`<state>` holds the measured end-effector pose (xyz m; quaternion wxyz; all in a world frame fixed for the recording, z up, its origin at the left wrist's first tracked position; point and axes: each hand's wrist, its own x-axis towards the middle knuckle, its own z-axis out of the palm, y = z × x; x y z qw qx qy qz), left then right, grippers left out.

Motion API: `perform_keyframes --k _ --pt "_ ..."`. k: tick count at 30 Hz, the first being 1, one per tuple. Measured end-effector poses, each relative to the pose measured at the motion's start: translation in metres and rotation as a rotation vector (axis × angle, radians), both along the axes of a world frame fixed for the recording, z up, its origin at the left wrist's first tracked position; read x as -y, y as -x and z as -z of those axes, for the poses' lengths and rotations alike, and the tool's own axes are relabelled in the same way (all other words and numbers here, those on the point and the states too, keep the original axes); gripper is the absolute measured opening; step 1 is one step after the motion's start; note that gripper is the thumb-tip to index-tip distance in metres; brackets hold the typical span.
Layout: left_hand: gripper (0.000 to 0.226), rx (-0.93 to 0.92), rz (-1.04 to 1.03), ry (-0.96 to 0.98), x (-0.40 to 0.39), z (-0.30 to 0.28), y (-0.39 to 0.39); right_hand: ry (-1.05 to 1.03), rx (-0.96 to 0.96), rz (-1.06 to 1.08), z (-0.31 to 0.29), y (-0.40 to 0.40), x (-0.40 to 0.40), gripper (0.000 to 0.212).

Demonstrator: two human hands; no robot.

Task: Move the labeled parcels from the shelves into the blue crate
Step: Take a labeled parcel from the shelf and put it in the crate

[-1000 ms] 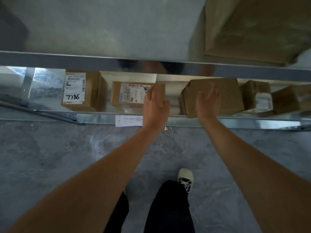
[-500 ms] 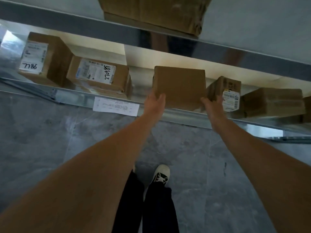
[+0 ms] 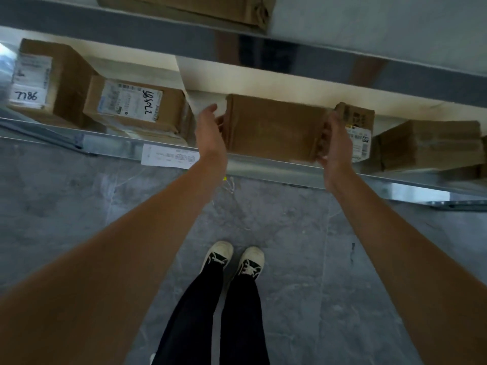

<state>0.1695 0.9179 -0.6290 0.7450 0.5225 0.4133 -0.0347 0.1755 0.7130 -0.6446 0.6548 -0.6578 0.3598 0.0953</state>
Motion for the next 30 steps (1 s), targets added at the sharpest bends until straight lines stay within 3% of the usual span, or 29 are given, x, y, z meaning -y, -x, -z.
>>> perform_keyframes --k 3,6,9,12,16,18,23,25,27,30 --pt "0.035 -0.021 0.086 0.003 -0.005 -0.010 -0.008 -0.157 0.013 0.117 -0.011 0.001 0.009 0.044" --pt "0.032 -0.123 0.268 0.051 -0.012 -0.011 -0.012 -0.311 -0.035 0.048 -0.013 0.001 0.016 0.043" --pt "0.031 -0.124 0.320 -0.025 -0.016 -0.009 -0.013 -0.260 -0.101 -0.042 -0.013 0.006 0.017 0.051" --pt "0.012 -0.115 0.411 -0.165 -0.015 -0.007 -0.011 -0.201 -0.123 -0.020 -0.009 0.010 0.014 0.034" --pt "0.008 -0.136 0.387 -0.118 -0.015 0.000 -0.008 -0.264 -0.085 0.062 -0.004 0.013 0.011 0.020" --pt "0.009 -0.149 0.358 -0.077 -0.016 0.006 -0.006 -0.188 -0.122 -0.014 0.000 0.014 0.005 0.012" --pt "0.025 -0.242 0.360 -0.050 -0.011 0.005 -0.002 -0.093 -0.192 -0.220 0.006 0.018 -0.017 0.034" --pt "0.055 -0.236 0.376 -0.039 -0.015 0.007 -0.007 -0.062 -0.201 -0.197 0.008 0.014 -0.024 0.030" --pt "0.071 -0.211 0.369 -0.077 -0.021 0.014 -0.015 -0.063 -0.213 -0.151 0.010 0.009 -0.031 0.016" --pt "0.058 -0.223 0.412 -0.155 -0.024 0.016 -0.026 -0.092 -0.193 -0.180 0.012 0.002 -0.044 0.027"
